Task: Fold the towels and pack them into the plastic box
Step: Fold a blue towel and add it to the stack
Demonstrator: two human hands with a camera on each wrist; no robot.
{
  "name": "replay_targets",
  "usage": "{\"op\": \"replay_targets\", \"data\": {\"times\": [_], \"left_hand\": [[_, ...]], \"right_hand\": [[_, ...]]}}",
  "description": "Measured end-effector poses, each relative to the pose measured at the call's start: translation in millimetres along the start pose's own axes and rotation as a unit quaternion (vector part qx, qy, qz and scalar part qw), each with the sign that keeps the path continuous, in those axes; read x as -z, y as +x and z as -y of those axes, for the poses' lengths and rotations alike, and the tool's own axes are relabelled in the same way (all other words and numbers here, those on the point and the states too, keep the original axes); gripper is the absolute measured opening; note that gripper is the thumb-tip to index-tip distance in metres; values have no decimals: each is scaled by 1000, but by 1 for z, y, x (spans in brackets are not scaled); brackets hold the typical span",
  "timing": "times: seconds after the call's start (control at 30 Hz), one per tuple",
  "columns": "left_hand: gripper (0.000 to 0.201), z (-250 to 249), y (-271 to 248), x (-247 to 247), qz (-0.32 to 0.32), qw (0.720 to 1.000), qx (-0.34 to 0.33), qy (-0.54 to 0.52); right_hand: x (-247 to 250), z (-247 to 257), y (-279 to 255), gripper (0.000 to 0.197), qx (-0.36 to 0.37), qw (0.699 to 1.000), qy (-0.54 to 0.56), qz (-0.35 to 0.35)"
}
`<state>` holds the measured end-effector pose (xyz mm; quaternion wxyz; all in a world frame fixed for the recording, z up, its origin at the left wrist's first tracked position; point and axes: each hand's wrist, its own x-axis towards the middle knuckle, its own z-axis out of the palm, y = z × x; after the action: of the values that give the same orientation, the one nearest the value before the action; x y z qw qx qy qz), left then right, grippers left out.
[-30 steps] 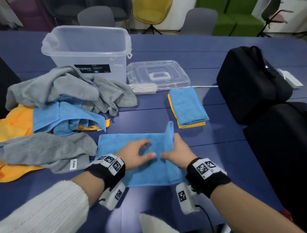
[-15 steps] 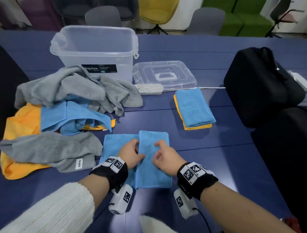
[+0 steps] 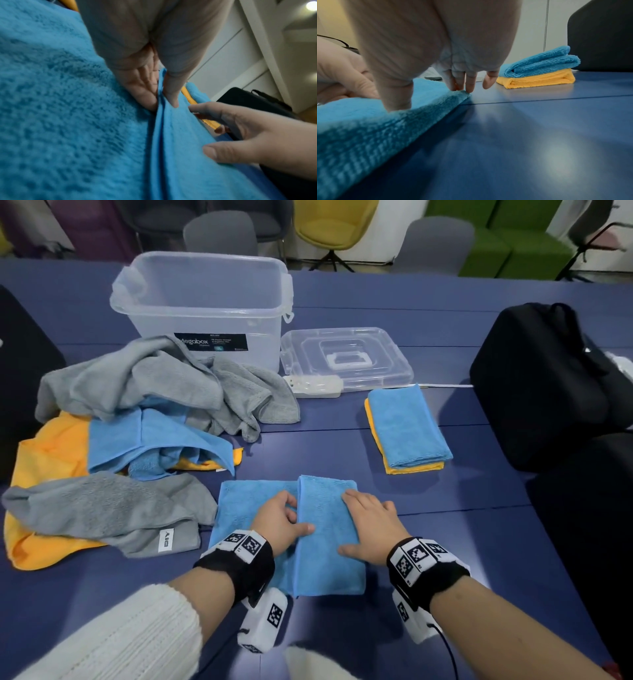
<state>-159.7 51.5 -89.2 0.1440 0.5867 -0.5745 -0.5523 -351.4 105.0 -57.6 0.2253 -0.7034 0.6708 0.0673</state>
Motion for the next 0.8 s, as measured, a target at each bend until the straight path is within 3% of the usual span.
{"op": "replay_targets", "data": {"times": [0.07, 0.17, 0.27, 0.37, 0.5, 0.63, 0.73, 0.8], "left_hand": [[45, -1, -1, 3, -23, 995, 3, 98], [64, -2, -7, 17, -70, 958, -4, 279], [66, 8, -11, 36, -154, 929, -1, 337], [71, 21, -11, 51, -192, 937, 31, 291], [84, 24, -11, 63, -176, 935, 114, 285], [55, 16, -7, 77, -92, 961, 136, 222], [22, 4, -7, 82, -48, 985, 132, 98], [26, -10, -12, 81, -33, 992, 121, 6]], "right_hand": [[1, -1, 0, 99, 0, 1000, -3, 9], [1, 0, 0, 100, -4, 1000, -17, 7], [-1, 6, -1, 92, 16, 999, -37, -33], [-7, 12, -4, 86, 50, 996, -31, -61], [-17, 7, -5, 110, 39, 998, -34, -28], [-22, -5, -6, 128, 32, 999, -38, -5], [-24, -8, -8, 130, 35, 999, -24, 2], [-24, -8, -7, 130, 36, 999, -21, 0]]}}
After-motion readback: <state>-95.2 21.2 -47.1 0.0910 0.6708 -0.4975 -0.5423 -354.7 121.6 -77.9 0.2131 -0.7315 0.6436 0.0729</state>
